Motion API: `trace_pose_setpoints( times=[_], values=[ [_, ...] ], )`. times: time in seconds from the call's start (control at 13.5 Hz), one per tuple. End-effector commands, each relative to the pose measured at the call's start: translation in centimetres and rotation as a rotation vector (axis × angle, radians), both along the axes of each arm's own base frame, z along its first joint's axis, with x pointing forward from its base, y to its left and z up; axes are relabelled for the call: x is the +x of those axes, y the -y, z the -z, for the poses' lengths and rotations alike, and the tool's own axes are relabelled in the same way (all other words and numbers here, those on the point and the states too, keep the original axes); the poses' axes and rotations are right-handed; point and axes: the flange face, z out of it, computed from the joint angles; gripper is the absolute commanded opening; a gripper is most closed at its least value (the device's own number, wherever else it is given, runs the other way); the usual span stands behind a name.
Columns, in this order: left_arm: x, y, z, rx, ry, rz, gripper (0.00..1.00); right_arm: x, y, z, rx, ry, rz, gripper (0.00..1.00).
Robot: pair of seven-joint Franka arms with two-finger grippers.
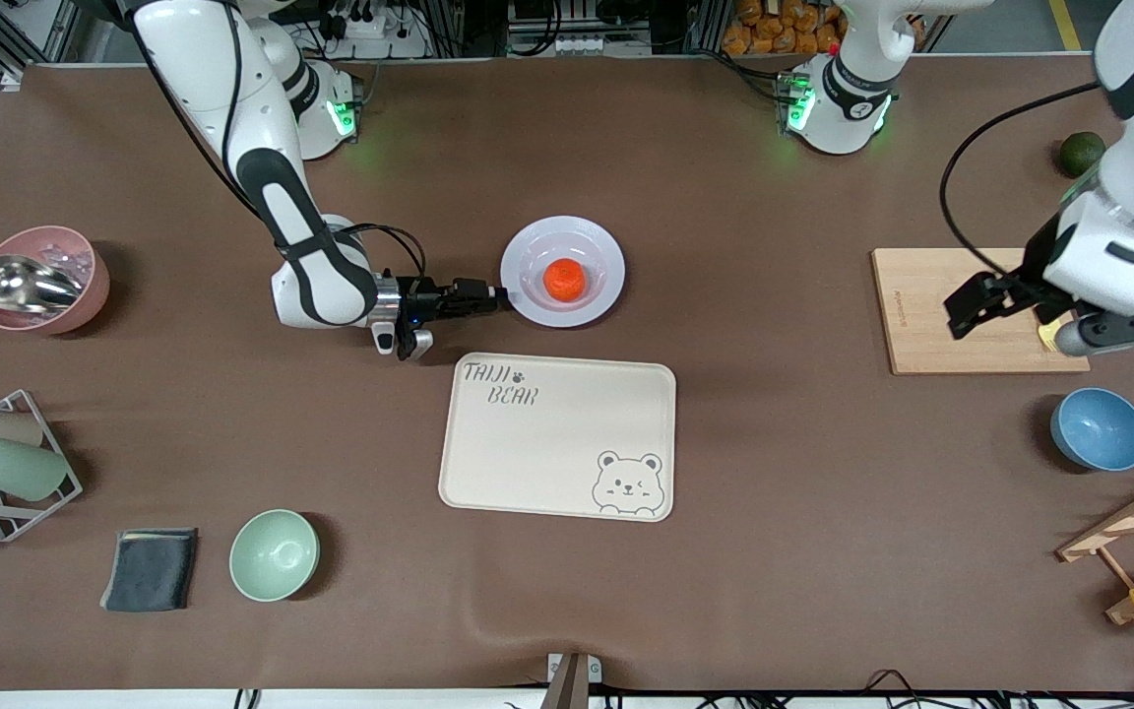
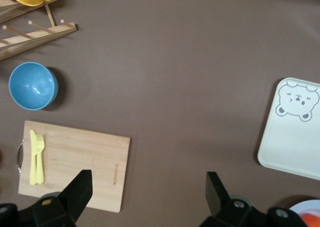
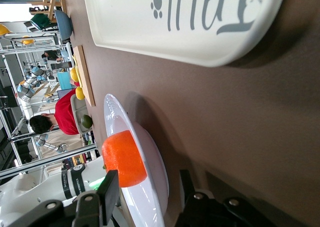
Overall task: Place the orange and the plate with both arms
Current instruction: 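Release the orange and withdraw the left gripper while the right gripper grips the plate, then slide the white plate onto the bear tray with the right gripper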
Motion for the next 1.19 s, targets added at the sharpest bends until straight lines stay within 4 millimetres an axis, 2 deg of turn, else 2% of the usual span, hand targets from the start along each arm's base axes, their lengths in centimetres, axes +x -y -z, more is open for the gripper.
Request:
trace_pose_setpoints(
  times=[0.0,0.15,0.3,0.52,0.74,1.11],
  values=[
    [-3.0,0.0,-1.6,-0.014,-0.023,0.029,1.00,-1.1,-1.1,0.4,0.012,0.002,0.026,0.54],
    [-3.0,-0.7,-1.8,-0.016,-0.020,0.018,1.00,-1.6,-2.0,0.3,0.014,-0.002,0.043,0.50],
    [-2.7,-0.6,-1.2,-0.015,-0.030,0.016,1.00,-1.8,-2.0,0.3,0.009,-0.002,0.041,0.37],
    [-2.4,-0.6,-0.8,-0.016,-0.034,0.018,1.00,-1.9,-2.0,0.1,0.013,-0.003,0.042,0.00],
    [-2.5,-0.6,-1.0,-0.016,-0.030,0.016,1.00,-1.5,-1.8,-0.4,0.027,0.000,0.050,0.00],
    [-2.6,-1.0,-1.9,-0.015,-0.014,0.027,1.00,0.3,-1.4,-3.9,0.089,-0.001,0.116,0.00]
  ],
)
